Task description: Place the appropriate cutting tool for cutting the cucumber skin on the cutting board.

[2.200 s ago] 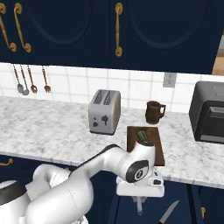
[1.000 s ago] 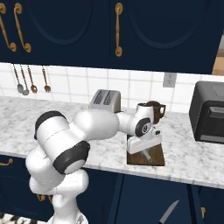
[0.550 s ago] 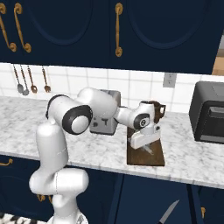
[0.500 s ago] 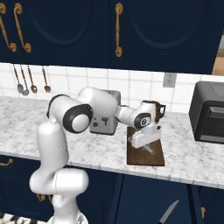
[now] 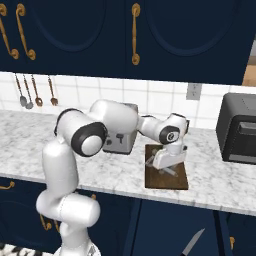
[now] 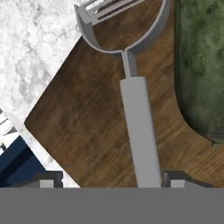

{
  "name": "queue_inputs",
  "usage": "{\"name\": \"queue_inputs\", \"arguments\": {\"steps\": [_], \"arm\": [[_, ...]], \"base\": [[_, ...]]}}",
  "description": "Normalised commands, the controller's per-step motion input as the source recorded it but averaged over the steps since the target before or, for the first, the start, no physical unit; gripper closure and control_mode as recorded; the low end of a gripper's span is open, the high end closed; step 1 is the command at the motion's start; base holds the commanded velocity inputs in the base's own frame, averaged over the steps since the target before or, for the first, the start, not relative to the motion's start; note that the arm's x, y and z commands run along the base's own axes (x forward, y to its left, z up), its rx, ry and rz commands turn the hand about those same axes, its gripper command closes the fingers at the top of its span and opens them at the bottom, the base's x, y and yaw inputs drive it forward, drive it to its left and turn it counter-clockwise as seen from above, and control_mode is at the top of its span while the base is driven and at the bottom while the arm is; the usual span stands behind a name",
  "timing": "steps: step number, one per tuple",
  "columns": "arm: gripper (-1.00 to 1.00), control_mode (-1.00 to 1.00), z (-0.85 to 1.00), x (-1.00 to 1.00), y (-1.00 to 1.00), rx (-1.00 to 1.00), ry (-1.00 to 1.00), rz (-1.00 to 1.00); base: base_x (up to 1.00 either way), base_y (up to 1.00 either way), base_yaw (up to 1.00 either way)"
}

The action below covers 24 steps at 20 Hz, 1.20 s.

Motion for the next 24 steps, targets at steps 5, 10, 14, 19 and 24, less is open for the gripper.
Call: {"name": "queue_inputs", "arguments": {"steps": [5, 10, 14, 19, 24], "arm": [[-1.00, -1.00, 0.72, -0.87, 0.13, 0.00, -0.19, 0.00], [-1.00, -1.00, 0.99, -0.86, 0.06, 0.00, -0.24, 0.00], [-1.00, -1.00, 1.00, -1.00, 0.20, 0.00, -0.16, 0.00], [-1.00, -1.00, 0.98, -0.95, 0.74, -0.02, -0.01, 0.02], [-1.00, -1.00, 0.67, -0.79, 1.00, -0.02, 0.03, 0.04]], "base": [[0.00, 0.00, 0.00], [0.00, 0.00, 0.00], [0.00, 0.00, 0.00], [0.00, 0.00, 0.00], [0.00, 0.00, 0.00]]}}
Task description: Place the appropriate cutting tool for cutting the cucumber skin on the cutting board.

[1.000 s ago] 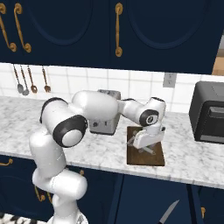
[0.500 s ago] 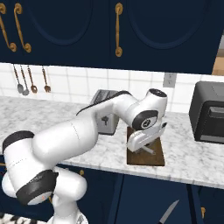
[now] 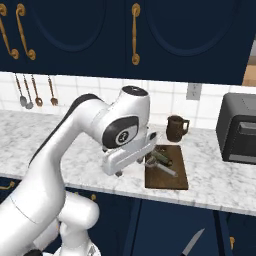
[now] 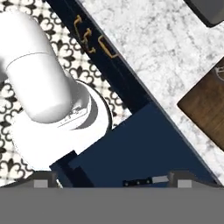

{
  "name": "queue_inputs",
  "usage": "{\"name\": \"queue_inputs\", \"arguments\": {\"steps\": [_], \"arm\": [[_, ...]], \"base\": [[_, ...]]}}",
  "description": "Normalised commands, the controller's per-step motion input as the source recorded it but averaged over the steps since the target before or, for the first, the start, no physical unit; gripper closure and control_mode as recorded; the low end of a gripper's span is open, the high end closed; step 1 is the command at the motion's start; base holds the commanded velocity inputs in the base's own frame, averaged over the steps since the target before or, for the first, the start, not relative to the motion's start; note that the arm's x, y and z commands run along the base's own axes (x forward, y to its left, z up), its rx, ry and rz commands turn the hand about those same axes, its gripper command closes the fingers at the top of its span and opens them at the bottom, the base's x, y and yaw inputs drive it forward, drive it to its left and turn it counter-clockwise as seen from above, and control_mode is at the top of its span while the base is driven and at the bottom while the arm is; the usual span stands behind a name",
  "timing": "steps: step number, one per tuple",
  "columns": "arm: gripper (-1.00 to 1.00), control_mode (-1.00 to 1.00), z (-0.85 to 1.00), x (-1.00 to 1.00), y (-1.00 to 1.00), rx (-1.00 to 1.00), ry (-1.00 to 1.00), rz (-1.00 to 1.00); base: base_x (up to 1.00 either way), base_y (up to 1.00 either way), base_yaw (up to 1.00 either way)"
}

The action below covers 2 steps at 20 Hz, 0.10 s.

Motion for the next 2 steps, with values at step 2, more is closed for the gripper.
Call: {"name": "queue_inputs", "arguments": {"steps": [2], "arm": [[-1.00, -1.00, 0.41, -0.69, 1.00, -0.03, 0.03, 0.02]], "base": [[0.00, 0.00, 0.00]]}}
